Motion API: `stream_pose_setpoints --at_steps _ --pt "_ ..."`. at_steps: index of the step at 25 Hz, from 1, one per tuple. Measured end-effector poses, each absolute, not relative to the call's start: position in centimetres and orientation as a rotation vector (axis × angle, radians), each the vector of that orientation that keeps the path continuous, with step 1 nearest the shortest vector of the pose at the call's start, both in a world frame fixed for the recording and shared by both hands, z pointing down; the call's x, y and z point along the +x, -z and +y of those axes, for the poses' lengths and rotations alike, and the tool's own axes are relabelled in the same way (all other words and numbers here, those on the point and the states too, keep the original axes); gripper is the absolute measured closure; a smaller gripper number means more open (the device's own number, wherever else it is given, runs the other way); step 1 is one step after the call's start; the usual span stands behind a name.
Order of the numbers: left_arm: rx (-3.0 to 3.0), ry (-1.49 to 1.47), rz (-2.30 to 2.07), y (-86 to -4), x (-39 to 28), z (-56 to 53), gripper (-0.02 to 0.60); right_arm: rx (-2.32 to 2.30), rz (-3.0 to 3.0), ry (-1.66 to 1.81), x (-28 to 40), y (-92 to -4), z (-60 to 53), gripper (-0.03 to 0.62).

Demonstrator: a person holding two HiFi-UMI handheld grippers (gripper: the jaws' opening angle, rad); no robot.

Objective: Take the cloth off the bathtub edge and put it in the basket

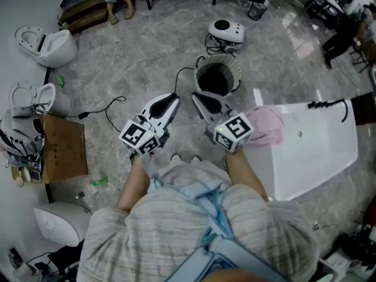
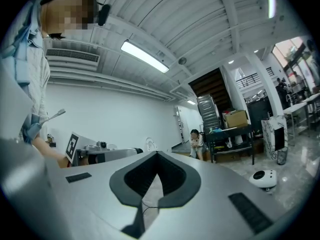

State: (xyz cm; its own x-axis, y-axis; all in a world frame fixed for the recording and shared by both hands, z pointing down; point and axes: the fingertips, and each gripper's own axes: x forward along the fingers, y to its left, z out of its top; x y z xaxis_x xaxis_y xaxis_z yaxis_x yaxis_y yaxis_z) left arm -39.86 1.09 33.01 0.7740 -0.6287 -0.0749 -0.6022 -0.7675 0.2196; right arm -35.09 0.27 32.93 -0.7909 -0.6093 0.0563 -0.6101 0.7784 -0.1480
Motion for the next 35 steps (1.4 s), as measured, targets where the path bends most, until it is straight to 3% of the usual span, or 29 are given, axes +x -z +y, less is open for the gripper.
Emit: stream_pose_setpoints --at_steps 10,20,29,35 --pt "2.758 0.27 -0.987 -31.3 -44.9 -0.2 0.526 0.988 -3.084 -0.329 -40.0 -31.2 -0.6 0.591" --pt "2.754 0.317 -0.875 -32.7 -45.7 0.0 0.526 1.009 -2.986 -0.265 -43.1 -34.0 1.3 0.591" --pt "2.776 0.303 -0.747 -33.2 -42.0 0.3 0.526 1.16 -2.905 -0.268 -37.9 -34.1 0.9 0.591" --pt "2.798 0.288 -0.688 -33.0 -36.0 -0.4 0.526 1.184 -2.886 -0.206 -31.7 -34.0 -0.3 0.591"
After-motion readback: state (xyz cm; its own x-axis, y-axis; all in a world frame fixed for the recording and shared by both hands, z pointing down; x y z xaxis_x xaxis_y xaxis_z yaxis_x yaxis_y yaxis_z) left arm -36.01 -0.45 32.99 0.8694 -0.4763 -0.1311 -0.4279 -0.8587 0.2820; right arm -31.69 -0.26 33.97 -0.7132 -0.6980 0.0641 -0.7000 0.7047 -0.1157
